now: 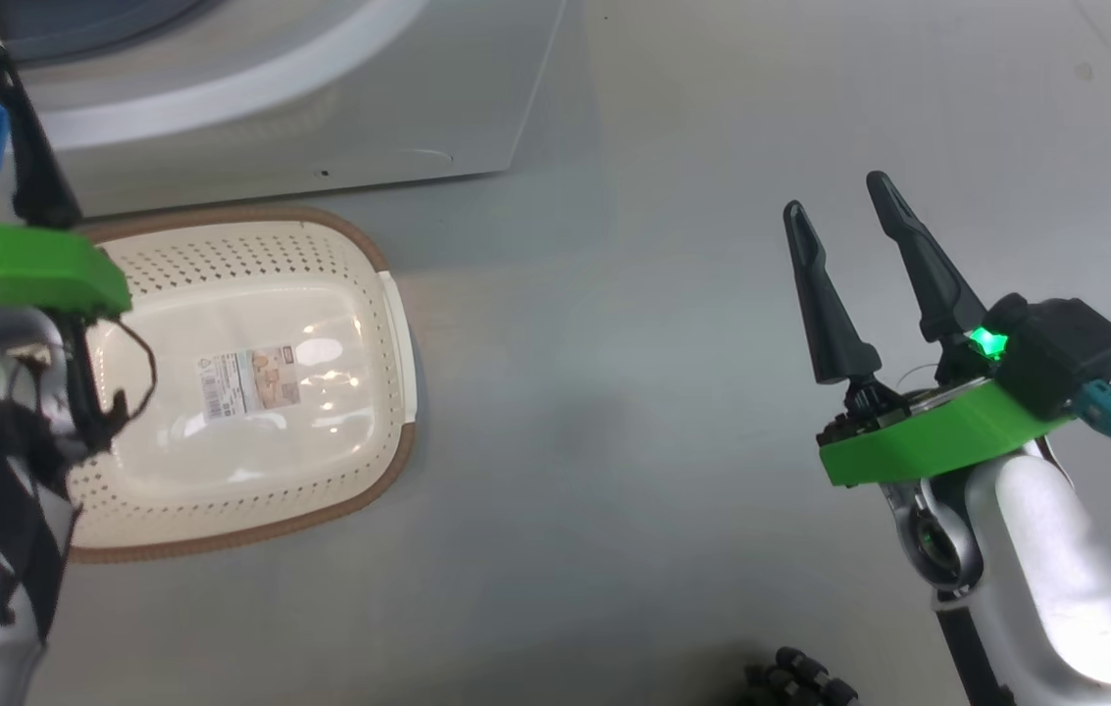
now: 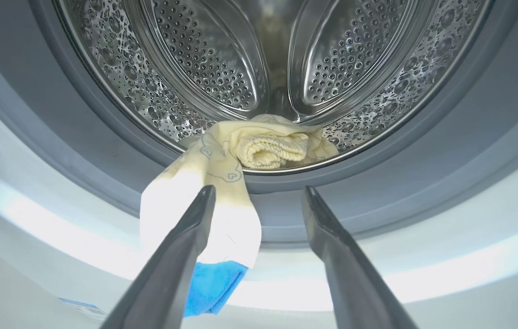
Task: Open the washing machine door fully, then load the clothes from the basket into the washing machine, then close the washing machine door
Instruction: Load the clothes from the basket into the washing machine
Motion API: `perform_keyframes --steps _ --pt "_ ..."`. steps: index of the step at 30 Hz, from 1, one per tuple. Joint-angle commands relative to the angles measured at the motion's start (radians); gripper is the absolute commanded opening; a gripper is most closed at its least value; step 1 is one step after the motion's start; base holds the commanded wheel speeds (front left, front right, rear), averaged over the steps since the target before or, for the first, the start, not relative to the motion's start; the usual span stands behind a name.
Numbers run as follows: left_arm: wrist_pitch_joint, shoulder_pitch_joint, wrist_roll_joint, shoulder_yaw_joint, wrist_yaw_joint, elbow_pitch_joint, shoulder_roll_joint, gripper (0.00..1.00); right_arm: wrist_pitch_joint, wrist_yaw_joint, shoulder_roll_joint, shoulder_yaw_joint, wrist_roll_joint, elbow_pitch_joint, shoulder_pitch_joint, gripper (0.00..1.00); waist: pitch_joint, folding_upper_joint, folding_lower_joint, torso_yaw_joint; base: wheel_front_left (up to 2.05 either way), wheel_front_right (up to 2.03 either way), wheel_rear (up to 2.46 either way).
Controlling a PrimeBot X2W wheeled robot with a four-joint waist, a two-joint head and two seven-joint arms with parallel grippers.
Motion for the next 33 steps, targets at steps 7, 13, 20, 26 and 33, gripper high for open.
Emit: perform_keyframes --steps 7,13,20,26,33 --pt "0.009 0.236 0.012 -0.005 0.085 -0.253 0.006 1.00 -0.006 -0.003 -0.004 0.012 -0.043 -0.008 0.037 1.00 -0.084 -0.0001 0.0001 0.058 0.00 0.00 0.00" --pt "0.014 0.372 0.024 -0.046 0.117 -0.346 -0.011 1.00 -0.006 -0.003 -0.004 0.003 -0.061 0.008 0.067 1.00 -0.138 -0.0001 0.0001 0.091 0.00 0.00 0.00" --pt "-0.001 0.459 0.024 -0.089 0.122 -0.350 -0.036 1.00 -0.006 -0.003 -0.004 -0.014 -0.081 0.029 0.127 1.00 -0.216 -0.0001 0.0001 0.117 0.00 0.00 0.00" --pt "0.006 0.512 0.014 -0.099 0.138 -0.357 -0.043 1.00 -0.006 -0.003 -0.004 -0.029 -0.091 0.035 0.171 1.00 -0.265 -0.0001 0.0001 0.130 0.00 0.00 0.00" --pt "0.016 0.518 0.011 -0.106 0.137 -0.356 -0.040 1.00 -0.006 -0.003 -0.004 -0.026 -0.096 0.033 0.173 1.00 -0.274 -0.0001 0.0001 0.136 0.00 0.00 0.00"
